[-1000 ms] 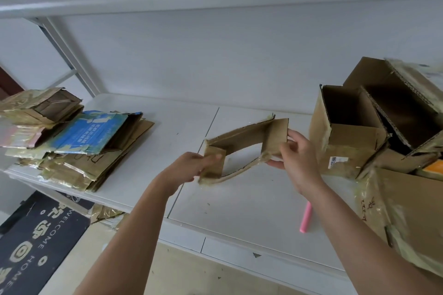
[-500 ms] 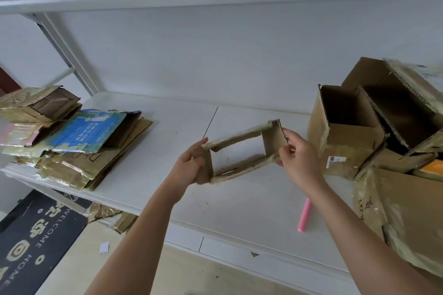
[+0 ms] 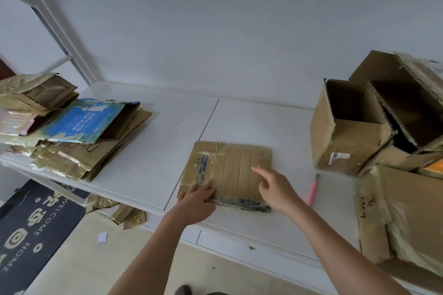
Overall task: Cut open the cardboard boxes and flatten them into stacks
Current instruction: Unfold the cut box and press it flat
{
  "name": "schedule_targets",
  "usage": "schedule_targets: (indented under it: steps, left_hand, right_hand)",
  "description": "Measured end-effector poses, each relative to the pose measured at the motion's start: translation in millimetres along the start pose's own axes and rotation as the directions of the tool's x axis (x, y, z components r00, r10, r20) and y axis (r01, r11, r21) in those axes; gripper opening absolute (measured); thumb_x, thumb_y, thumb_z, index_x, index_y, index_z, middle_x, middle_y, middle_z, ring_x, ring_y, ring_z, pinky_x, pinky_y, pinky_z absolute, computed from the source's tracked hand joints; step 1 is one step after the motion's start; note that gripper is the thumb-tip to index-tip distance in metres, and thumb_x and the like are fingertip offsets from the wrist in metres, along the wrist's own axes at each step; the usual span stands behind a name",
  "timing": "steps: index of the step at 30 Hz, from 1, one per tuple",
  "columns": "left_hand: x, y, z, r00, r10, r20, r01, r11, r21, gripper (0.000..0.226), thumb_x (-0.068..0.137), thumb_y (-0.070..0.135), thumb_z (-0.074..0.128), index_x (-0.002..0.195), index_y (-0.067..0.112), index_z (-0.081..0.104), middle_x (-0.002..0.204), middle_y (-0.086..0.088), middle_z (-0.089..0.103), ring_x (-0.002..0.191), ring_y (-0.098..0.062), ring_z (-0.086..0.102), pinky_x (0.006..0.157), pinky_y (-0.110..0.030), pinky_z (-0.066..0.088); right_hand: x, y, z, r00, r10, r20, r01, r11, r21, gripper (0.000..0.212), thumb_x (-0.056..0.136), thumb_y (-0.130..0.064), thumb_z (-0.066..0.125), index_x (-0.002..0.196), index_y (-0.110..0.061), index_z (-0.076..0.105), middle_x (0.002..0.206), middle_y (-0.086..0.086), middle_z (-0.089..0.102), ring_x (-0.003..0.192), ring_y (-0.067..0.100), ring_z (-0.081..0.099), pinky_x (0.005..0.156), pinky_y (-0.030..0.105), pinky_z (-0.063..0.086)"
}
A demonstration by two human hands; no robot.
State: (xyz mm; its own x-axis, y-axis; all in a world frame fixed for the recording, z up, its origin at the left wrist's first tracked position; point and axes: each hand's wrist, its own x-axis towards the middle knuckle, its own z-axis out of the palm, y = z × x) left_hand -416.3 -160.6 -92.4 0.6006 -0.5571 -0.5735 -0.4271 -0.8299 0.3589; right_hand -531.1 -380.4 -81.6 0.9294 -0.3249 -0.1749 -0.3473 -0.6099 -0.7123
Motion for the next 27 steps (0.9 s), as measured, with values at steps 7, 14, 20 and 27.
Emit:
schedule_targets:
  steps: [7, 14, 20, 27]
  left_hand:
    - [14.8, -0.7, -17.8, 0.862, -0.21, -0.46, 0.11, 0.966, -0.235, 0.031, 0.084, 0.024, 0.064, 0.115, 0.024, 0.064, 0.113, 0.003, 0.06, 0.106, -0.024, 0.057, 0.088, -0.039, 0.052]
    - [40.2, -15.1, -35.6, 0.791, -0.491, -0.365, 0.293, 0.827, -0.479, 0.044, 0.09, 0.042, 0.063, 0.113, 0.006, 0.058, 0.12, -0.014, 0.053, 0.112, -0.033, 0.051, 0.096, -0.042, 0.047]
    - [26.8, -10.4, -64.2, 0.859, -0.428, -0.281, 0.05, 0.617, -0.786, 0.021, 0.082, 0.016, 0.075, 0.09, 0.011, 0.056, 0.098, -0.012, 0.067, 0.082, -0.027, 0.065, 0.069, -0.038, 0.058]
    - [-6.8, -27.5, -109.3, 0.75, -0.593, -0.293, -0.208, 0.209, -0.956, 0.022, 0.09, 0.015, 0.069, 0.083, 0.015, 0.048, 0.089, -0.005, 0.062, 0.074, -0.019, 0.057, 0.055, -0.031, 0.046]
  right_hand:
    - [5.3, 15.7, 30.5, 0.974, 0.048, 0.221, 0.014, 0.963, -0.269, 0.05, 0.104, -0.024, 0.043, 0.153, -0.024, 0.031, 0.165, -0.005, -0.001, 0.151, 0.011, -0.004, 0.12, 0.03, 0.013]
    - [5.9, 22.9, 37.3, 0.982, 0.019, 0.188, 0.035, 0.959, -0.28, 0.051, 0.103, -0.021, 0.045, 0.152, -0.024, 0.032, 0.164, -0.007, 0.0, 0.151, 0.01, -0.005, 0.12, 0.029, 0.015]
    - [9.2, 14.1, 31.4, 0.981, 0.088, 0.175, -0.035, 0.958, -0.284, 0.049, 0.101, -0.024, 0.048, 0.149, -0.025, 0.038, 0.165, -0.003, 0.005, 0.152, 0.016, 0.004, 0.121, 0.034, 0.017]
    - [26.9, -70.4, 53.9, 0.902, 0.29, -0.32, -0.214, 0.944, 0.252, 0.069, 0.096, -0.04, 0.056, 0.154, -0.027, 0.019, 0.162, 0.017, 0.003, 0.146, 0.039, 0.015, 0.112, 0.05, 0.025]
